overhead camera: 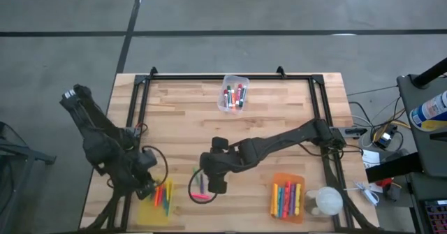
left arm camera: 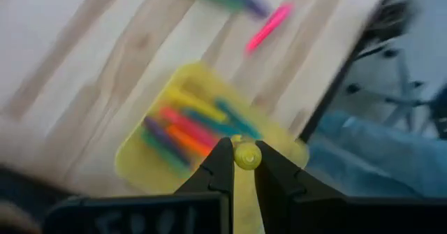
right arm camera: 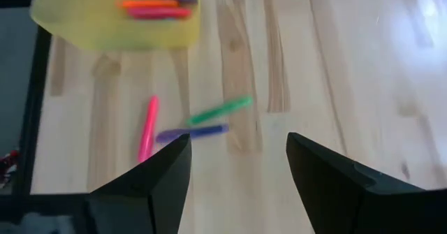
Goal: Pick & Place Markers
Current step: Put the yellow highlighter into the yellow bin
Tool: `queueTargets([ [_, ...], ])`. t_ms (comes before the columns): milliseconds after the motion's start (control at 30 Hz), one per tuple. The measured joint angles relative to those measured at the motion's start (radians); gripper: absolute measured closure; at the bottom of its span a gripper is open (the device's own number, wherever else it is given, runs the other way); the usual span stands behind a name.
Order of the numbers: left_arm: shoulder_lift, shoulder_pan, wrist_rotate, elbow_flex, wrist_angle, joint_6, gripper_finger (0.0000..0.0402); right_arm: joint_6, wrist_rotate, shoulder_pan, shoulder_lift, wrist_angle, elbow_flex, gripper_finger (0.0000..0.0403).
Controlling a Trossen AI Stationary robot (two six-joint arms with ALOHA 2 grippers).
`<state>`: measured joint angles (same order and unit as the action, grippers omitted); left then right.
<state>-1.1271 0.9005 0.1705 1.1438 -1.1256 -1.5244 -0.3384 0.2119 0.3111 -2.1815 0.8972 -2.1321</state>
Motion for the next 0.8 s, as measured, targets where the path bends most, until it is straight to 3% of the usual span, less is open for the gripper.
queueTargets([
  [200,-0.07,0.001,-0.212,-0.097,0.088,-0.079,0.0369,-0.052,-0.001,0.0,0.0,-0.025,0.041,0.0177],
  [400,-0.117,0.002,-0.24,-0.198,0.314,-0.074,0.0369,-0.055,-0.001,0.0,0.0,-0.06,0.058,0.0177],
  [800,-0.153,0.002,-0.313,-0.341,0.421,-0.106,0.0362,-0.05,-0.001,0.0,0.001,-0.111,0.059,0.0179],
])
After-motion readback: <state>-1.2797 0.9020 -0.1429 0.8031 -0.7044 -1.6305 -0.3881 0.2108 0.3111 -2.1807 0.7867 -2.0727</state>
